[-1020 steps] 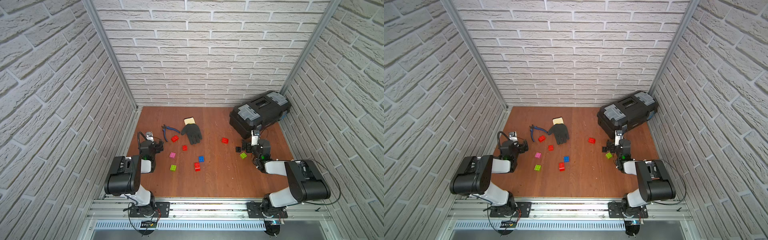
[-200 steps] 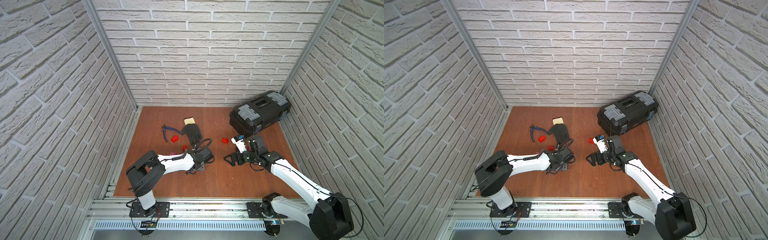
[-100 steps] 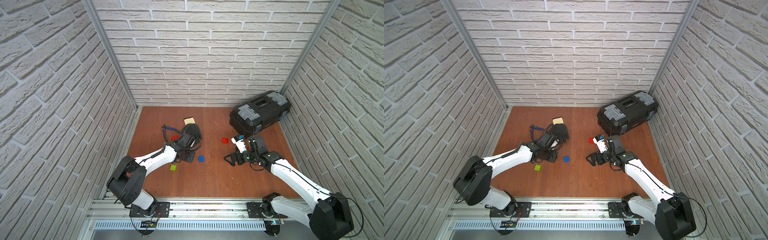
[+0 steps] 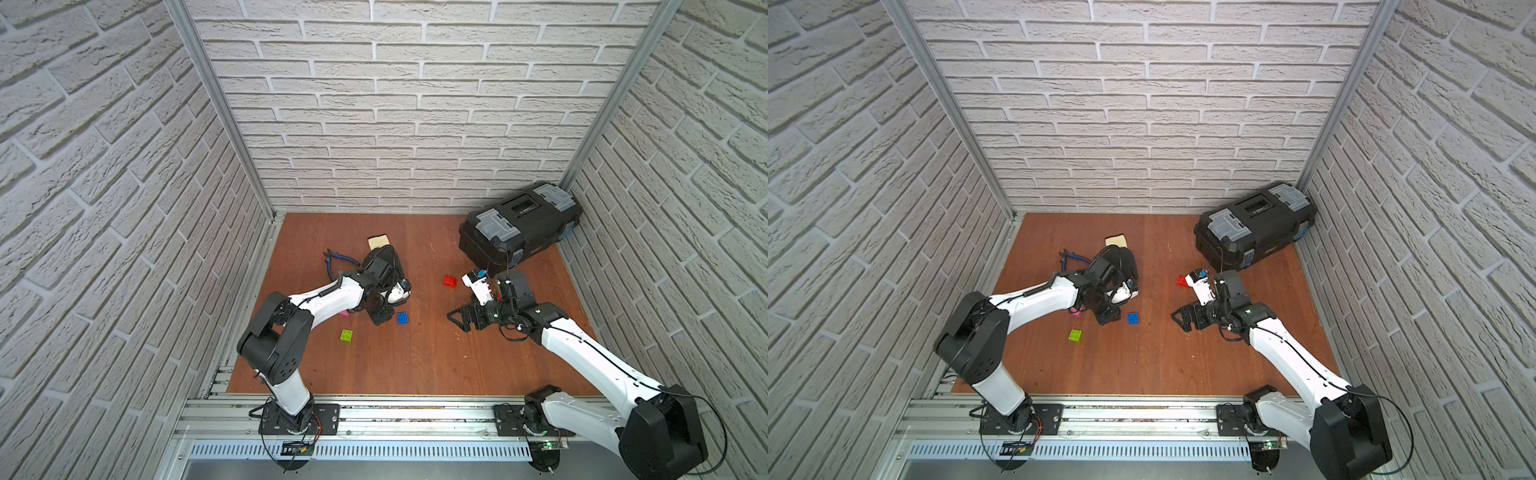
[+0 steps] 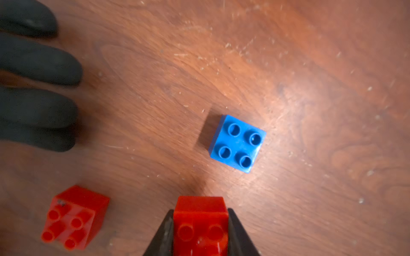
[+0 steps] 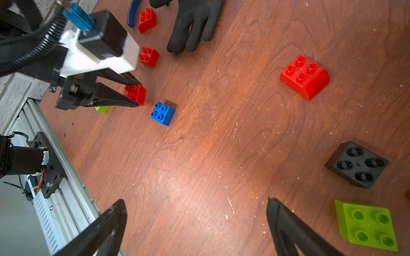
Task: Assemble the letter s with lego
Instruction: Place the lego brick at the center of the board, then pick up the lego brick from the center of the board.
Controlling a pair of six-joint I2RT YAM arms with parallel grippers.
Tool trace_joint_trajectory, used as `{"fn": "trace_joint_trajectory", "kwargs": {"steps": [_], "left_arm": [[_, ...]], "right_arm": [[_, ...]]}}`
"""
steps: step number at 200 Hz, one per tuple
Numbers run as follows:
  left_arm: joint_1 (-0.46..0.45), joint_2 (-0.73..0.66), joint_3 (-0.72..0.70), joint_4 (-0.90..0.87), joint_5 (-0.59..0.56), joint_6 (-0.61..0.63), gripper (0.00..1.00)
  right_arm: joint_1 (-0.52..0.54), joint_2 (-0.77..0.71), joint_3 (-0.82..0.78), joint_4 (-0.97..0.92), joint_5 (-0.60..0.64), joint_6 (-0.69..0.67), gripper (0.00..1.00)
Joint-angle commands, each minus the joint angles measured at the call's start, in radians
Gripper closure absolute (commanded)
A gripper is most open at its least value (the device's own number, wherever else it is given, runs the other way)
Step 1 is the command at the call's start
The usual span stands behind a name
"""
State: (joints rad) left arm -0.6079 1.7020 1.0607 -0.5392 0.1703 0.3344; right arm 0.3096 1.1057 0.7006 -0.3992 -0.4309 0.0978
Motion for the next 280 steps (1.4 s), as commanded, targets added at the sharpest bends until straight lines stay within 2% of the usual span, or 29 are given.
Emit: {"fn": "trace_joint_trajectory", "kwargs": {"steps": [1,25,89,131,193,217,224,240,268,280], "left_arm": [[0.009,0.024,0.023,-0.011,0.039,0.144,0.76],[0.009,0.048,0.026,-0.010,0.072,0.221,0.79],[0.005,0.100,0.066,0.021,0.102,0.330,0.78],[-0.014,0.177,0.145,-0.022,0.111,0.392,0.78],[-0.047,0.212,0.179,-0.005,0.105,0.454,0.73],[-0.049,0.222,0.189,-0.022,0.086,0.466,0.66],[-0.050,0.221,0.190,-0.028,0.079,0.466,0.61],[-0.051,0.213,0.186,-0.026,0.066,0.461,0.41],[-0.061,0.175,0.184,-0.023,0.057,0.456,0.24],[-0.068,0.158,0.189,-0.035,0.055,0.458,0.21]], "right_arm": [[0.006,0.000,0.001,0.039,-0.007,-0.013,0.01],[0.005,-0.003,-0.007,0.046,-0.006,-0.017,0.01],[0.005,0.009,-0.009,0.057,-0.010,-0.029,0.00],[0.005,0.007,-0.007,0.053,-0.004,-0.038,0.00],[0.005,0.004,-0.006,0.046,0.004,-0.051,0.00],[0.005,0.001,-0.006,0.045,0.004,-0.048,0.00],[0.005,-0.003,-0.005,0.043,0.004,-0.045,0.01],[0.005,-0.009,-0.006,0.042,0.006,-0.040,0.01],[0.000,-0.017,-0.002,0.029,0.020,-0.046,0.01],[-0.004,-0.023,-0.004,0.022,0.024,-0.050,0.01]]}}
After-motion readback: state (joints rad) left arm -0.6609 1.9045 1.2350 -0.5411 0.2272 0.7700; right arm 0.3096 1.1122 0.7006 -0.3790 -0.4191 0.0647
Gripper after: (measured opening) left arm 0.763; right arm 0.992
